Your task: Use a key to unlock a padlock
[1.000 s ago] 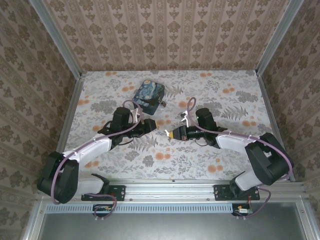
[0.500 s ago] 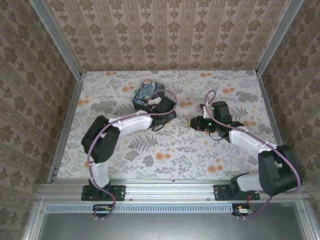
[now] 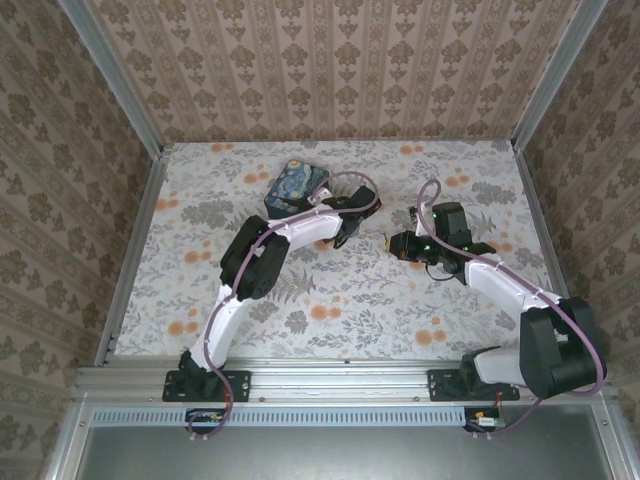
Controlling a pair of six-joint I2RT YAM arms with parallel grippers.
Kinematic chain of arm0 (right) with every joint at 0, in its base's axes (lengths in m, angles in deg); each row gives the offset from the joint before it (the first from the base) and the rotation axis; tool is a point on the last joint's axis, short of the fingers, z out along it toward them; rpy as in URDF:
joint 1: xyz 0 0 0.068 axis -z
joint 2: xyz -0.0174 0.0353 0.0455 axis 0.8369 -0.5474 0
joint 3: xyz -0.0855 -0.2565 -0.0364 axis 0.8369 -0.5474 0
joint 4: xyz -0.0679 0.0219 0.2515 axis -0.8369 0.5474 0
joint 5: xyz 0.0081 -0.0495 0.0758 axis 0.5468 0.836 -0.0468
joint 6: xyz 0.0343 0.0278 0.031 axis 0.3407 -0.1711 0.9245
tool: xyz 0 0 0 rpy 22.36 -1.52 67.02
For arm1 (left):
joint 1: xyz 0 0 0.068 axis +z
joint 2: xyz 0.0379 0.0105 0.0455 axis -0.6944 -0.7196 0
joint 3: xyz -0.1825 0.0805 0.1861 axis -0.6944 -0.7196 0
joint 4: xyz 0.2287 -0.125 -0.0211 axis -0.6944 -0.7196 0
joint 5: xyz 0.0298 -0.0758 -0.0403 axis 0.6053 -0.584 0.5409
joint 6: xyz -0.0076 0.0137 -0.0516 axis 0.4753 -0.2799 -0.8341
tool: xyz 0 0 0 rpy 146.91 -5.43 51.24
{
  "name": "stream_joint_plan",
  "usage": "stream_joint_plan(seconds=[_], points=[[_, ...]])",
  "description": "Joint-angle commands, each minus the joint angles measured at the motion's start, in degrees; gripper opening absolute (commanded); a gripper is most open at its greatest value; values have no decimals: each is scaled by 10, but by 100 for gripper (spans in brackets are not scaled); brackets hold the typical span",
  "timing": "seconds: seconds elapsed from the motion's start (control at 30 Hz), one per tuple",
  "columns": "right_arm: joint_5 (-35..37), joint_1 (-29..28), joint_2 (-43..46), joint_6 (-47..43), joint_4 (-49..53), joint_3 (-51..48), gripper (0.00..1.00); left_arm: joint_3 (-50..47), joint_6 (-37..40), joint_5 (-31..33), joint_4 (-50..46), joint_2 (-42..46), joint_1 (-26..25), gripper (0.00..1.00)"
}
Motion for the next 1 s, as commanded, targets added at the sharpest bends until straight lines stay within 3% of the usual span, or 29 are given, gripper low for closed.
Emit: stream_joint_plan(seconds=[0.0,0.3,0.5,0.73,0.97], points=[[3,3,21,-9,10,-2,0,27,-21,26,-10,-26,20,67],[-17,3,19,-14,11,4,0,70,17,12,49,-71,47,67],[-35,3,4,-12,0,4,0,123,6,-4,17,-101,48,65],[-46,3,5,-18,2,0,0,98,4,-18,39,-90,53,42],[-51,2,-2,-23,6,7,0,-26,53,-64,122,-12,59,24]])
